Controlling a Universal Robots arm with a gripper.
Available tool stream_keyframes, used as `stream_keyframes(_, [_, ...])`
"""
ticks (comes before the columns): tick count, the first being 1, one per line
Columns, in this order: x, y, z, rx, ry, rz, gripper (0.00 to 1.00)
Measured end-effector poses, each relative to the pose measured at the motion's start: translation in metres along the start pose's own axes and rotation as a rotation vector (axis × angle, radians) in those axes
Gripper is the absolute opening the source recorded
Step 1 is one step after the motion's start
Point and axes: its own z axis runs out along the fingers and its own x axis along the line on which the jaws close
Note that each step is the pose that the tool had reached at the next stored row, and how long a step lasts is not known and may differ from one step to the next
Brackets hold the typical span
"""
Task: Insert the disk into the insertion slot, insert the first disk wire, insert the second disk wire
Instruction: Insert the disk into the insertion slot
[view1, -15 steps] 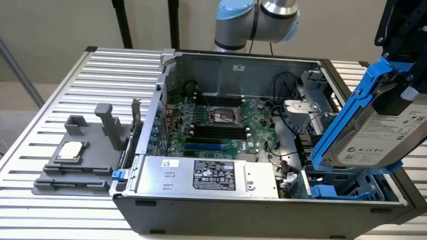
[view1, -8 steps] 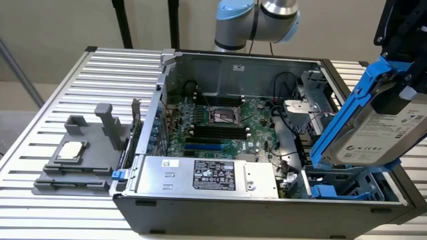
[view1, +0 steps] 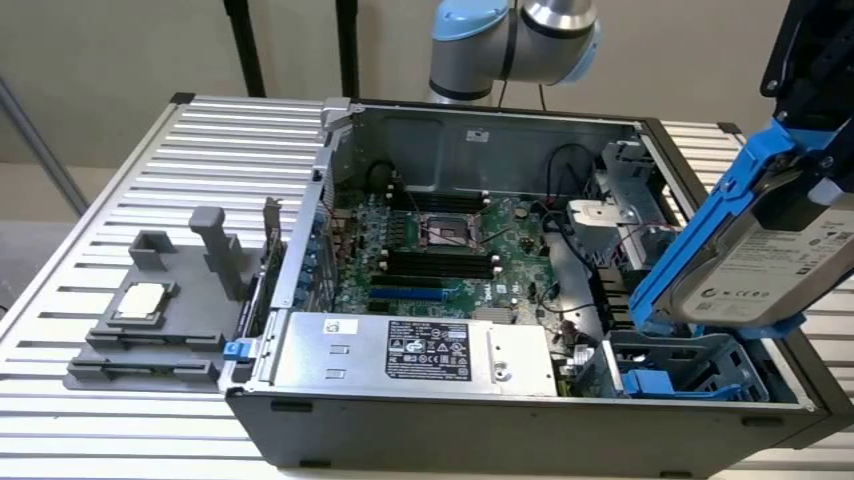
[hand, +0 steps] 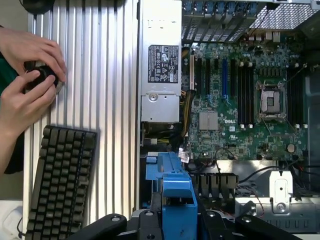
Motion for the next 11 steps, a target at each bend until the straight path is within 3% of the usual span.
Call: stream_keyframes(11, [0.001,-0.0089,0.0195,-0.0001,-0.0004,-0.003,0.33])
